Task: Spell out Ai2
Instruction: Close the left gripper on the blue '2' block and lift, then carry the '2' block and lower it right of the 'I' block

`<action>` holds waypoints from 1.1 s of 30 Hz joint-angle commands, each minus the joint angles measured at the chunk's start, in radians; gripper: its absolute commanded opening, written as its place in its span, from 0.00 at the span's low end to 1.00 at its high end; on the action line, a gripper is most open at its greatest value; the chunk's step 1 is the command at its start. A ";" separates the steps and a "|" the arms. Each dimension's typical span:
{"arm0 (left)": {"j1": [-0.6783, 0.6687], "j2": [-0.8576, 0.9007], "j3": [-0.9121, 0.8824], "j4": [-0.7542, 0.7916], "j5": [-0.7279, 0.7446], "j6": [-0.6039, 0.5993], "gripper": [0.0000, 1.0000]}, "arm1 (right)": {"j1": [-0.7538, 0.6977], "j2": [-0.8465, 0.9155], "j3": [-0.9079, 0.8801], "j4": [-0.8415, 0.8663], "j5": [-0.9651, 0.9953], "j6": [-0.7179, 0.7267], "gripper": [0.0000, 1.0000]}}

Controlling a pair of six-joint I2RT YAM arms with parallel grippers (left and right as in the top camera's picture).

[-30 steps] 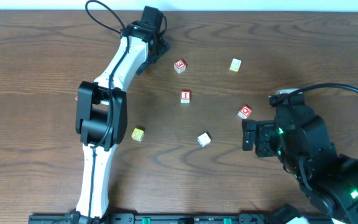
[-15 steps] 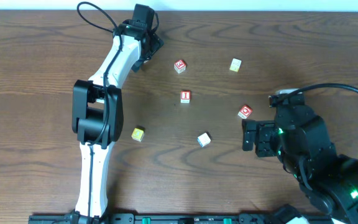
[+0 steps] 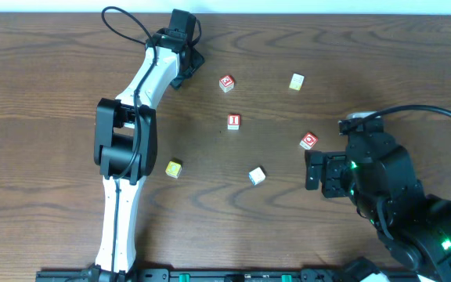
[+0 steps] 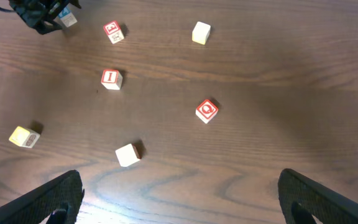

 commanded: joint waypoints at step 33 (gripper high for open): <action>0.002 0.017 0.023 -0.034 0.000 0.053 0.32 | -0.004 -0.003 -0.001 -0.001 0.014 -0.013 0.99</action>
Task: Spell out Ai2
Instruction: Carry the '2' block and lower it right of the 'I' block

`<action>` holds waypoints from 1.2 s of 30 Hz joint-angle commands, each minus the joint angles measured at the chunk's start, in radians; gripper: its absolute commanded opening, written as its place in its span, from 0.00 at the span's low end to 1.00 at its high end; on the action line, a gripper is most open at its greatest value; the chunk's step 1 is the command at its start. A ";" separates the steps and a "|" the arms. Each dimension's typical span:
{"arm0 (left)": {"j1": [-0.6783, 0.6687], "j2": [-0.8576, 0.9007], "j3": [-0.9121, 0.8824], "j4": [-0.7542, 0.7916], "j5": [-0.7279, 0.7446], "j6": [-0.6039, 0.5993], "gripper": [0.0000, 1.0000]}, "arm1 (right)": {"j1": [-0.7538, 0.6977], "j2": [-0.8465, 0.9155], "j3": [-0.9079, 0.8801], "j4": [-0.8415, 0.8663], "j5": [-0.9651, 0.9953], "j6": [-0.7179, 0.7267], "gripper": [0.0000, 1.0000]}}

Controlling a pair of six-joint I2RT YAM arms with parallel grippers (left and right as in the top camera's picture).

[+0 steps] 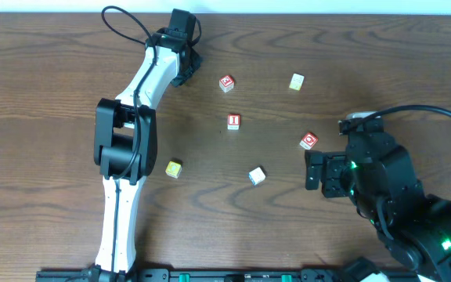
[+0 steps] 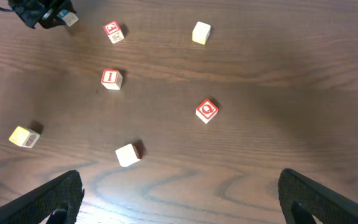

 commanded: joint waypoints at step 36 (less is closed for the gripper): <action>-0.324 -0.027 0.352 -0.459 -0.101 0.396 0.06 | -0.004 -0.003 0.000 -0.001 0.014 -0.013 0.99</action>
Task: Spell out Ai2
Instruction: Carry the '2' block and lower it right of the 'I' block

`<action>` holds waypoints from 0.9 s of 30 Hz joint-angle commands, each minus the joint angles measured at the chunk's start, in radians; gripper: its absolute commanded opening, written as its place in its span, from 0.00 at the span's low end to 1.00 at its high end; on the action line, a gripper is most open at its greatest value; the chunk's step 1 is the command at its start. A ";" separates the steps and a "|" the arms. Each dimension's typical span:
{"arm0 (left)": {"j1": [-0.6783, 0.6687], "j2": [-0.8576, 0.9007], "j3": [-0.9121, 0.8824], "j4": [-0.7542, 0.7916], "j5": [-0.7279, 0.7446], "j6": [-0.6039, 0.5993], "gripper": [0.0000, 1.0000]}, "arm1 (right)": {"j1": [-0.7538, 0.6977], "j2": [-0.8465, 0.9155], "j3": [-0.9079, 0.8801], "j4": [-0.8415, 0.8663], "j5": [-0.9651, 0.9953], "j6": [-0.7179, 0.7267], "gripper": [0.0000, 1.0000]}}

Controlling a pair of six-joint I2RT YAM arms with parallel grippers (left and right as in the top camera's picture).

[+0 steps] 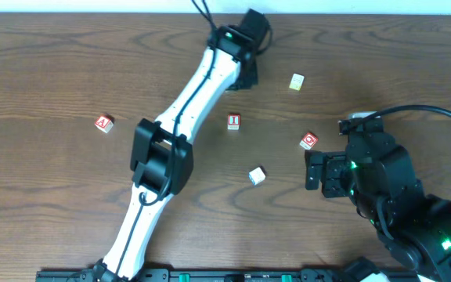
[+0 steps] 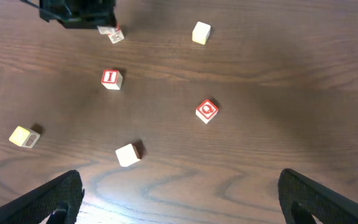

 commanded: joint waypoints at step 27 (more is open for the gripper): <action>-0.122 -0.027 -0.071 0.032 -0.052 0.009 0.06 | -0.004 -0.004 0.000 -0.001 0.014 -0.013 0.99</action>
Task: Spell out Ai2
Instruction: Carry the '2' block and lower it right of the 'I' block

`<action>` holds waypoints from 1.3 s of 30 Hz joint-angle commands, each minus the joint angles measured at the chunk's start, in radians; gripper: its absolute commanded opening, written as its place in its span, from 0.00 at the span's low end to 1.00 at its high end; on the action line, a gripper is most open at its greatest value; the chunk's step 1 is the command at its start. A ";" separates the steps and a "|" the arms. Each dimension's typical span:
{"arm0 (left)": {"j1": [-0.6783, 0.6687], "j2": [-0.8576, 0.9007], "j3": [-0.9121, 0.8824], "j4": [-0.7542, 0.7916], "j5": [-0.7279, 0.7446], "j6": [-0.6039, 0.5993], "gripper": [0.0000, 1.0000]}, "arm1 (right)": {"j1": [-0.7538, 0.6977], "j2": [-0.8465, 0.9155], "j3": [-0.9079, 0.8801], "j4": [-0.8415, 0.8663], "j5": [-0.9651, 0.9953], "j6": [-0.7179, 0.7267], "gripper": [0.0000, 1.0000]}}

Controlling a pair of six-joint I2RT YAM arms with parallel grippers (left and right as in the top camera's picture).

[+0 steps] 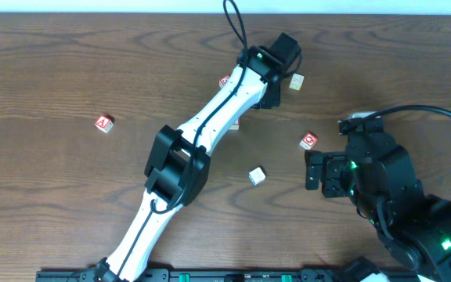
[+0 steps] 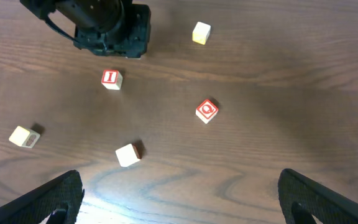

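A red block marked A (image 1: 104, 123) lies alone on the left of the table. The red block marked I (image 2: 110, 79) sits mid-table, half covered by the left arm in the overhead view. My left gripper (image 2: 112, 38) hovers at the back, left of a cream block (image 2: 201, 32); its fingers are a dark mass, so the opening is unreadable. A red block (image 1: 225, 81) peeks out beside that arm. My right gripper (image 2: 185, 205) stands wide open at the near right with nothing between its fingertips (image 2: 55, 199).
A red block with a round mark (image 2: 207, 111), a white block (image 2: 127, 155) and a yellow block (image 2: 23, 137) lie scattered on the dark wooden table (image 2: 278, 74). The left arm (image 1: 210, 129) stretches diagonally across the middle.
My left gripper has moved to the right along the back, closer to the cream block. The red block that showed at its edge in the right wrist view is now hidden. The right arm has not moved.
At first my left gripper was at the back left with a pale block at its fingers, and no A block lay on the left. Later the red A block lay alone on the left and the gripper was over the back red block. Now it is further right.
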 commanded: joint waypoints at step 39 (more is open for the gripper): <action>-0.011 -0.027 -0.127 -0.017 0.063 -0.073 0.06 | -0.004 -0.004 0.000 -0.001 0.014 -0.013 0.99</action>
